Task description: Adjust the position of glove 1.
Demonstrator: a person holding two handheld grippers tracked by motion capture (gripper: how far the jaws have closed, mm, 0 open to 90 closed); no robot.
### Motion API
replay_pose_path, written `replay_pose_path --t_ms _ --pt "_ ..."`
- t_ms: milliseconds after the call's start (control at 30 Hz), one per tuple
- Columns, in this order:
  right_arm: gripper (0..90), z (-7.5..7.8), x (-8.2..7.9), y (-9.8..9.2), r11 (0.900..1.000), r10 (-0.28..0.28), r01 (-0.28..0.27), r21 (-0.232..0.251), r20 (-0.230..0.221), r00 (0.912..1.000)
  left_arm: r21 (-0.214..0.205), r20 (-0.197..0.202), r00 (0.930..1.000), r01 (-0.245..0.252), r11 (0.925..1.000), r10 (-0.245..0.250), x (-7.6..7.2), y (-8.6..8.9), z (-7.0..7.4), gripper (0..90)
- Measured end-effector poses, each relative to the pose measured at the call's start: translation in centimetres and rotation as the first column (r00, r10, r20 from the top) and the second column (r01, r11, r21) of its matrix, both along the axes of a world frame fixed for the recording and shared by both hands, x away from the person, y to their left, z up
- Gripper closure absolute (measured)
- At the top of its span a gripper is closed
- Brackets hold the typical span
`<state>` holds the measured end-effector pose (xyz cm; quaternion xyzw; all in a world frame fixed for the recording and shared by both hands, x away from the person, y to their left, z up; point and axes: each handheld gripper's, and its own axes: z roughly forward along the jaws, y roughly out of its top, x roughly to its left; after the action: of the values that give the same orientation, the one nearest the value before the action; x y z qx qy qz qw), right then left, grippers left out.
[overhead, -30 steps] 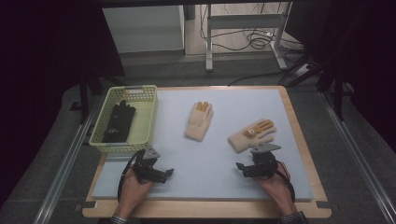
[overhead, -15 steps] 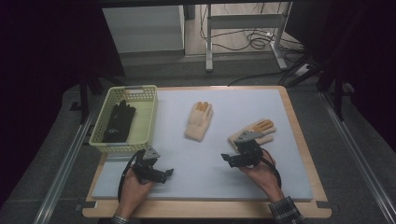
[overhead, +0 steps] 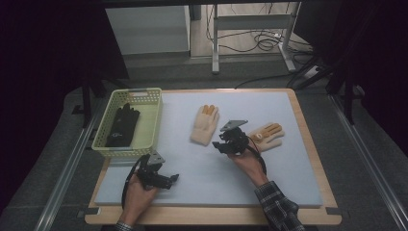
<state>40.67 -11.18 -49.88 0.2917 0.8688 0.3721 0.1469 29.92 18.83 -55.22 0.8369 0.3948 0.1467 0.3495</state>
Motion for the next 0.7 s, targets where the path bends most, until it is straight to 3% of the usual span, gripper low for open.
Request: replay_pose_path --t_ms 333,367,467,700 --pt "63.7 -0.3 3.7 2.3 0.9995 -0.020 0.020 0.025 -0.005 0.9998 -0.001 0.000 1.0000 0.000 1.0000 0.000 0.0 0.0 0.0 2.5" --pt "62.8 -0.4 4.1 2.6 0.9993 -0.024 0.024 0.027 -0.008 0.9997 0.001 0.000 1.0000 0.001 1.0000 -0.001 0.0 0.0 0.0 2.5" --pt "49.2 -0.8 5.5 3.3 0.9984 -0.040 0.040 0.039 -0.011 0.9991 0.001 0.000 1.0000 0.001 1.0000 -0.001 0.0 0.0 0.0 2.5" --pt "47.8 -2.0 7.8 4.5 0.9958 -0.078 0.079 0.045 -0.020 0.9967 -0.001 0.000 1.0000 -0.001 1.0000 0.001 0.0 0.0 0.0 2.5"
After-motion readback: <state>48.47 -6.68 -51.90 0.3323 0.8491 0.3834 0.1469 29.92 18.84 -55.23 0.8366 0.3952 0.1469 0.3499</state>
